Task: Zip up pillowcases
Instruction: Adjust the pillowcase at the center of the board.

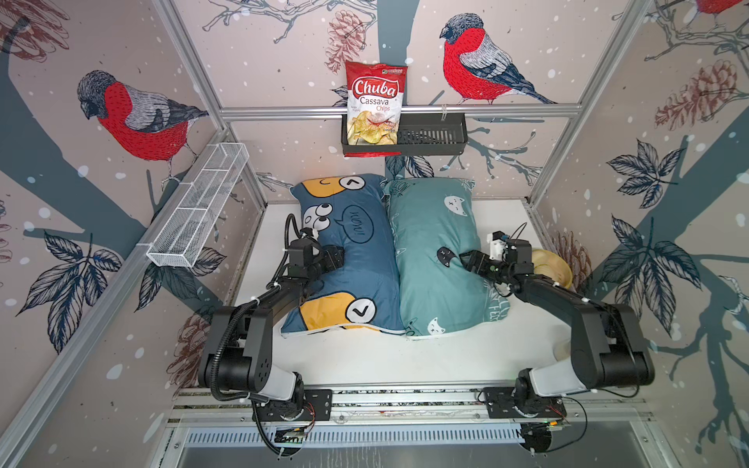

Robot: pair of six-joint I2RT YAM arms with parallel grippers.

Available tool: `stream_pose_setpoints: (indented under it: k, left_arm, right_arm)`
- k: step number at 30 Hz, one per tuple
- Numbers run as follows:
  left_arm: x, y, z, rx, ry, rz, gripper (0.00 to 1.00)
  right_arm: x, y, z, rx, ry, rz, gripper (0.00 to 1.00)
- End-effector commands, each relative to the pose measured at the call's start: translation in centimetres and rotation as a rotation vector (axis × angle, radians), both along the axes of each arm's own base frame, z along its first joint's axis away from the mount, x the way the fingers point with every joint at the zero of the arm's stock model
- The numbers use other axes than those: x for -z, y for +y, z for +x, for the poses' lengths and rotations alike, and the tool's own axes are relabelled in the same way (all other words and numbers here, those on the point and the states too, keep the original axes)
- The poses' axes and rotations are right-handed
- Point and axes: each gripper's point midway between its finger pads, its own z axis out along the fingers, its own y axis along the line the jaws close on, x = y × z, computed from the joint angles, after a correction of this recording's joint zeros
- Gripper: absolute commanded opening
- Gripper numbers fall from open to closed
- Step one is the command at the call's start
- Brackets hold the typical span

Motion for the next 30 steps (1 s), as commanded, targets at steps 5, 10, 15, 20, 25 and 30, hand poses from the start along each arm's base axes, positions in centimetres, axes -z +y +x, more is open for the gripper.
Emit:
stream_pose_setpoints:
  k: [5,10,15,20,25,30]
  left_arm:
    - [-5.9,0.8,-0.5,-0.015,-0.162,0.097,0.99]
    - [-11.9,6.1,-2.0,-0.276,-0.331,0.240,0.99]
    - [-10.5,10.9,-4.1,-0.509,-0.307,0.391,1.00]
    - [-4.9,13.5,-5.2,-0.630,-0.237,0.465,1.00]
    - [-2.6,13.0,-4.9,-0.594,-0.266,0.471,0.99]
    - [-1.7,13.1,-4.0,-0.588,-0.307,0.509,0.97]
  right_arm:
    - [-4.8,-3.5,0.0,0.111,-0.121,-0.108,0.97]
    - [-6.3,-11.8,0.0,0.484,-0.203,-0.319,1.00]
    - [-3.3,-15.2,-0.5,0.615,-0.196,-0.454,0.99]
    - [0.0,-15.9,-0.4,0.625,-0.158,-0.554,1.00]
    - [0.8,-15.4,-0.5,0.632,-0.228,-0.573,1.00]
    - [-0.4,-14.3,-1.0,0.630,-0.353,-0.599,1.00]
